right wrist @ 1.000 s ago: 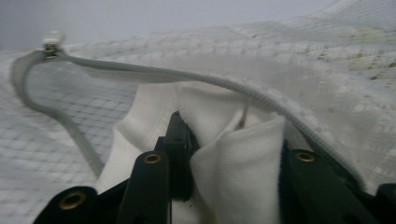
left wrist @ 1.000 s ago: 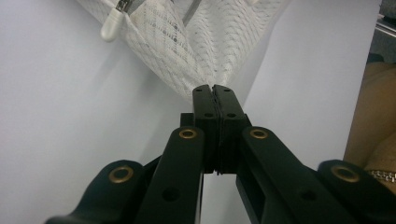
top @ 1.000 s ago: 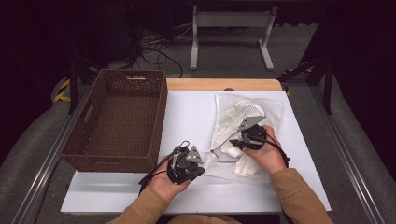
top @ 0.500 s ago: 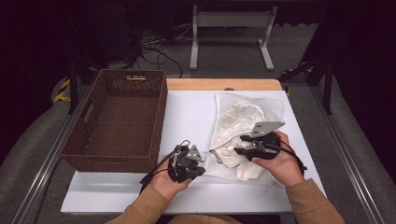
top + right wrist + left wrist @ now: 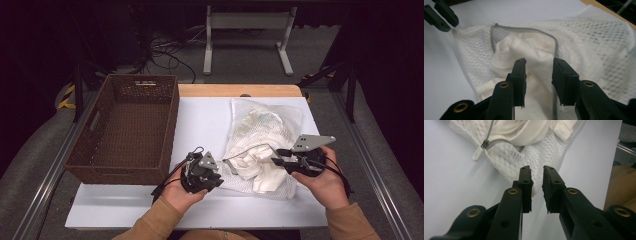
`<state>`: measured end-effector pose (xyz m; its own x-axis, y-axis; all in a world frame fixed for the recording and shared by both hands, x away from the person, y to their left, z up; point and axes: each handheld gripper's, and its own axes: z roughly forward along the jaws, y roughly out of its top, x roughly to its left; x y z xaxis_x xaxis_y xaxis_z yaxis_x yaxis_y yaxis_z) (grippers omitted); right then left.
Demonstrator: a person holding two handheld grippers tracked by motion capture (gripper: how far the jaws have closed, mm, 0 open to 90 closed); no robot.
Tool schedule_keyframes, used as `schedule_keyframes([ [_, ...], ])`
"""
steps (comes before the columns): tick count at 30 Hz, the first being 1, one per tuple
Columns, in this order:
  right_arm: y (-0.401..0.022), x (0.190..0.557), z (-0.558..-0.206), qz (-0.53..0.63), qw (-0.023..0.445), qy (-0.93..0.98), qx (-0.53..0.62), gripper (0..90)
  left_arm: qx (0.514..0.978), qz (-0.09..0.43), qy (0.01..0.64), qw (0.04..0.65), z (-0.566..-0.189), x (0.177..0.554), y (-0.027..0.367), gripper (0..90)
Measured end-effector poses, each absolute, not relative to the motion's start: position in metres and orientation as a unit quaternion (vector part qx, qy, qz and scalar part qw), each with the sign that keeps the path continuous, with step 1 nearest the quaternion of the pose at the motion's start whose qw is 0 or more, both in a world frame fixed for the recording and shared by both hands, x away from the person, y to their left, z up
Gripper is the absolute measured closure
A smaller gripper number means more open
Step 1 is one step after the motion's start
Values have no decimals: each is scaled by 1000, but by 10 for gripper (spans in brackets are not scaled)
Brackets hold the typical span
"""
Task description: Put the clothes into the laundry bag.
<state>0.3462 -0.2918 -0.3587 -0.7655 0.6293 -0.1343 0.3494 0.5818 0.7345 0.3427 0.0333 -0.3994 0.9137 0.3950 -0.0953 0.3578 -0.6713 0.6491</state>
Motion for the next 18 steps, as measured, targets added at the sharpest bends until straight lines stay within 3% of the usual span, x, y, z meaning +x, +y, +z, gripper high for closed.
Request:
schedule_keyframes([
  [5,-300,352,-367,347,203,865,301,633,911,25,199,360,-395,344,25,672],
  [14,-295,369,-382,317,207,872,311,636,909,25,185,373,-387,344,10,640],
  [18,-294,373,-383,309,201,876,312,796,908,22,185,374,-386,344,7,638],
])
